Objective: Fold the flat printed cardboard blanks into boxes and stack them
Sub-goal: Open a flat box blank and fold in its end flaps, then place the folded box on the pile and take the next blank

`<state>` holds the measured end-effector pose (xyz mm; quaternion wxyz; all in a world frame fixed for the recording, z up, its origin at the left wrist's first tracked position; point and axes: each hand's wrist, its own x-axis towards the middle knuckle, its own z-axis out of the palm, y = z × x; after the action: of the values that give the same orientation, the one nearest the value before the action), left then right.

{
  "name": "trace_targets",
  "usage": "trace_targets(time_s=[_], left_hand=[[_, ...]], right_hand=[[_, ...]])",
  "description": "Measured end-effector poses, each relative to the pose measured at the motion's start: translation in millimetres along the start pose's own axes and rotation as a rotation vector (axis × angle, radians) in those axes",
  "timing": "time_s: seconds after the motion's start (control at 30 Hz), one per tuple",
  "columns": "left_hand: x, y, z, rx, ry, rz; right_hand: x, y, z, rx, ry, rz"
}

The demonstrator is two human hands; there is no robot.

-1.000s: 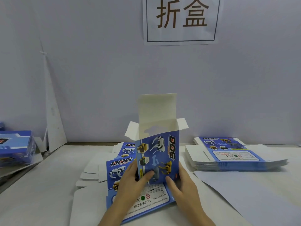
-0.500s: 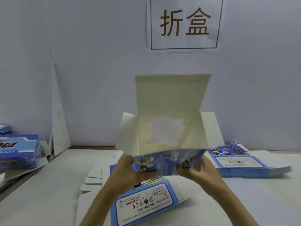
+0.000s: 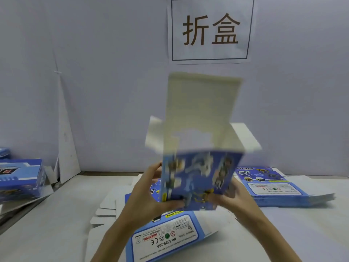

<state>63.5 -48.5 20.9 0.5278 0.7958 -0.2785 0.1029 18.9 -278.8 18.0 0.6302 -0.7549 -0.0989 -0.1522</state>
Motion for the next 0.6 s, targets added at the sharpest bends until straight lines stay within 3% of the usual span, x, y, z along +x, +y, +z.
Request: trace_targets(time_s=[0.13,0.23,0.33,0.47,0.57,0.6], left_hand=[[3.4,9.2,2.5,-0.350,-0.145,-0.120],[3.2,10.3,-5.8,-0.328,-0.248,-0.160],[4.3,9.3,-21.7,-0.414,-0.230,-0.184],[9.4,-1.4,-57.5,-0.584,-0.017,-0.322],[18.3,-10.9,-101.9,-0.610,0.353,-0.406],[22.5,-13.2,-120.3,-0.493,0.495,-0.381]], right_hand=[[2.0,-10.7,15.8,0.191,0.033,0.049],[5.0,-13.4,24.8,0.249,0.091,0.099],[6.5,-9.6,31.9,0.258,0.066,0.124],[16.4,-5.2,43.1,0.192,0.007,0.209],[25.9,3.3,50.5,0.093,-0.014,0.305],[26.5,6.8,52.7,0.057,-0.033,0.305]])
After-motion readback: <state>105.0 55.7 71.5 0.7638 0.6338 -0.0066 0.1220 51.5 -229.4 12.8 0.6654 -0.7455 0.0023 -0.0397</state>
